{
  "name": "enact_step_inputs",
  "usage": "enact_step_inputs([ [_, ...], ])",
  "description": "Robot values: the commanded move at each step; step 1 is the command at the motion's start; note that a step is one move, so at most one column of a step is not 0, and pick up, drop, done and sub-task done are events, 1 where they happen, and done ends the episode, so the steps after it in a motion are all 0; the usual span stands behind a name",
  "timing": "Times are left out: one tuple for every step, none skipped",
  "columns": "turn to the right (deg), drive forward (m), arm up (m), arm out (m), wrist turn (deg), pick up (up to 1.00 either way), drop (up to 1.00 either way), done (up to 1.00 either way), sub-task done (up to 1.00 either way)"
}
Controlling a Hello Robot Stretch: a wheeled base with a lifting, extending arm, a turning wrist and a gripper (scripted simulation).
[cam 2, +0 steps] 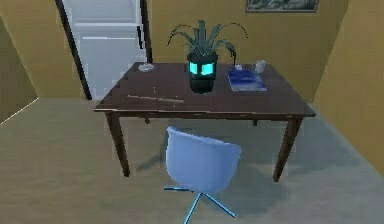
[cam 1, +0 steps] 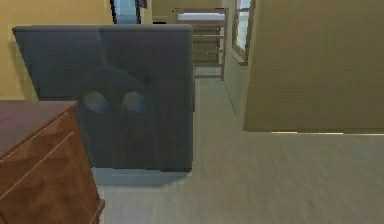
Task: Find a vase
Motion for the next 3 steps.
enact_step_inputs([
  [0.0,0.25,0.00,0.00,0.0,0.00,0.00,0.00,0.00],
  [45.0,0.00,0.00,0.00,0.0,0.00,0.00,0.00,0.00],
  [3.0,0.00,0.00,0.00,0.0,0.00,0.00,0.00,0.00],
])
